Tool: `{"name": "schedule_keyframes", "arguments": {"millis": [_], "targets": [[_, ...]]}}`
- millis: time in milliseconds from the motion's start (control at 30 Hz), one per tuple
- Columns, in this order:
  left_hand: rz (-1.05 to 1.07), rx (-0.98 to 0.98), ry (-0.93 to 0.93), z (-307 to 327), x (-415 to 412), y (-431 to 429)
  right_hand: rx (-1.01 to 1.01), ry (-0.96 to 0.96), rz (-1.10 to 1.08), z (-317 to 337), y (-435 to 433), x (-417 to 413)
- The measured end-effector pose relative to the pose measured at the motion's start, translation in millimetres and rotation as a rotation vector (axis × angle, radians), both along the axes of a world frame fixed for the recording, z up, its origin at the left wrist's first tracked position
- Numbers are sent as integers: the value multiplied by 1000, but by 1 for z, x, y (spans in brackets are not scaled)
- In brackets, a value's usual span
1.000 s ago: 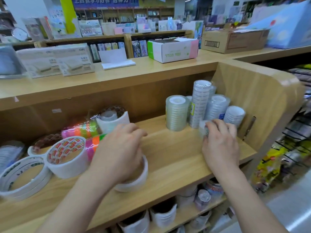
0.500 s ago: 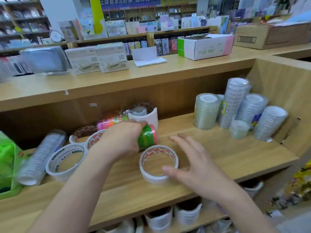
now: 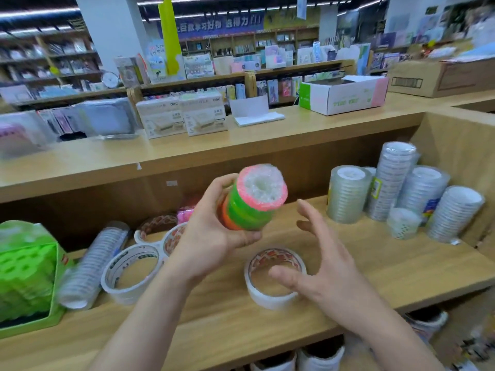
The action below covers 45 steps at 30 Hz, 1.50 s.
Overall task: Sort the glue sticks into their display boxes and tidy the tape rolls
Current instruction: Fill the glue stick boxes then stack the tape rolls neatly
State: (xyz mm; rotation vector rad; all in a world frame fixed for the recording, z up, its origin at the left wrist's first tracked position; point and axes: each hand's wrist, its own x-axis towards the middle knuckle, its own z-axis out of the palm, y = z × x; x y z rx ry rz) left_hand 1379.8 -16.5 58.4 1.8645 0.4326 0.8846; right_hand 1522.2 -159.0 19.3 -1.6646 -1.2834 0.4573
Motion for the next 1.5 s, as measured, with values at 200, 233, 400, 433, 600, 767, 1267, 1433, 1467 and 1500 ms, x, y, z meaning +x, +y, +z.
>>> {"name": "schedule_keyframes", "arguments": {"millis": [200, 233, 400, 433, 600, 767, 1267, 1433, 1467, 1500], "targets": [[-154, -134, -14, -3, 23, -22, 300, 94, 20, 28, 16, -5], [-158, -93, 21, -2, 26, -23, 322, 107, -14, 28, 17, -3], [-71, 195, 187, 11, 38, -18, 289, 38, -226, 22, 8, 27], [34, 308, 239, 11, 39, -11, 270, 11, -281, 21, 6, 35], [547, 691, 647, 3, 15, 38, 188, 0, -360, 11, 13, 52], [571, 561, 1133, 1, 1, 66, 172, 6, -254, 5, 33, 42], [659, 561, 1042, 8, 11, 73, 31, -49, -257, -9, 59, 39], [603, 744, 672, -9, -22, 64, -28, -138, -368, -2, 62, 42], [600, 761, 573, -13, -28, 61, -41, -175, -393, -1, 62, 43], [595, 785, 492, -15, -33, 57, -53, -204, -415, 0, 62, 43]]}}
